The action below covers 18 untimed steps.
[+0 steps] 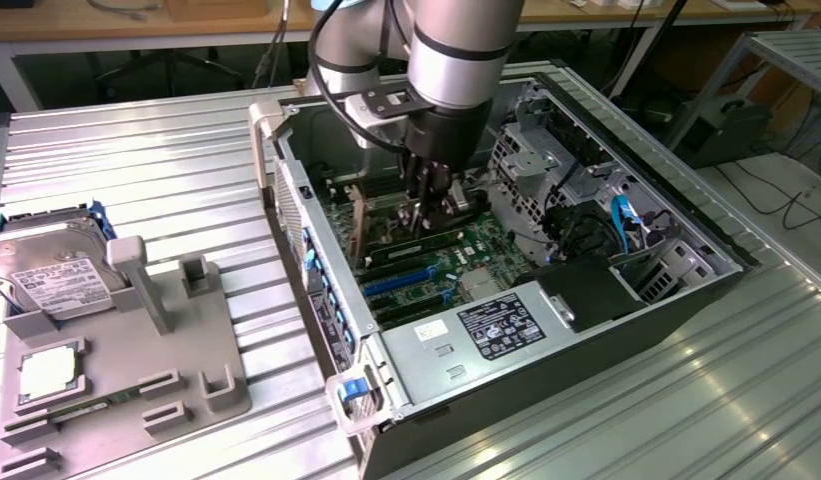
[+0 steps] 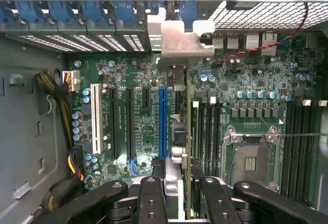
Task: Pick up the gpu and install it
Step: 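Insert the gpu into the slot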
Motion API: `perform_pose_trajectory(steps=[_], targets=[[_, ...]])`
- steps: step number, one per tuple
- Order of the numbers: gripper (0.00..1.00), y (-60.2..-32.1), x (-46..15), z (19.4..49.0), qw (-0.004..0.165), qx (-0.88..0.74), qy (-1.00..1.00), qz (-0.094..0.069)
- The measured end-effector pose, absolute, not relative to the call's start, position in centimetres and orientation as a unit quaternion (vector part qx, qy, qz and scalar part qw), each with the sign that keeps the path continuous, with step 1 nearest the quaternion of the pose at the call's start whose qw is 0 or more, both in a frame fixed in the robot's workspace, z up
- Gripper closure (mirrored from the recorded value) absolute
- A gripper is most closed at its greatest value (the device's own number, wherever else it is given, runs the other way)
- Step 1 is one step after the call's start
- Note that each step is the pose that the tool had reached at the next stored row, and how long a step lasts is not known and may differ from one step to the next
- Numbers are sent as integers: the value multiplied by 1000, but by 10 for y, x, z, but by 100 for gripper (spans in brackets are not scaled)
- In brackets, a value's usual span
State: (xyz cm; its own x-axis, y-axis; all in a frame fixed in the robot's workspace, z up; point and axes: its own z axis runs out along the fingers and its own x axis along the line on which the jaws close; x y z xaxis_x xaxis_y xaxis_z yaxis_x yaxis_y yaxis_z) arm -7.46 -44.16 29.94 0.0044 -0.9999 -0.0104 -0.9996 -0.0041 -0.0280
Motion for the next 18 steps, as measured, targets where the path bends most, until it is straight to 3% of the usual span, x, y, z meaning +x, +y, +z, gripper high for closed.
perform_pose_trajectory(steps=[18], targets=[[69,-459,-77,291,11,-708,706,-4]])
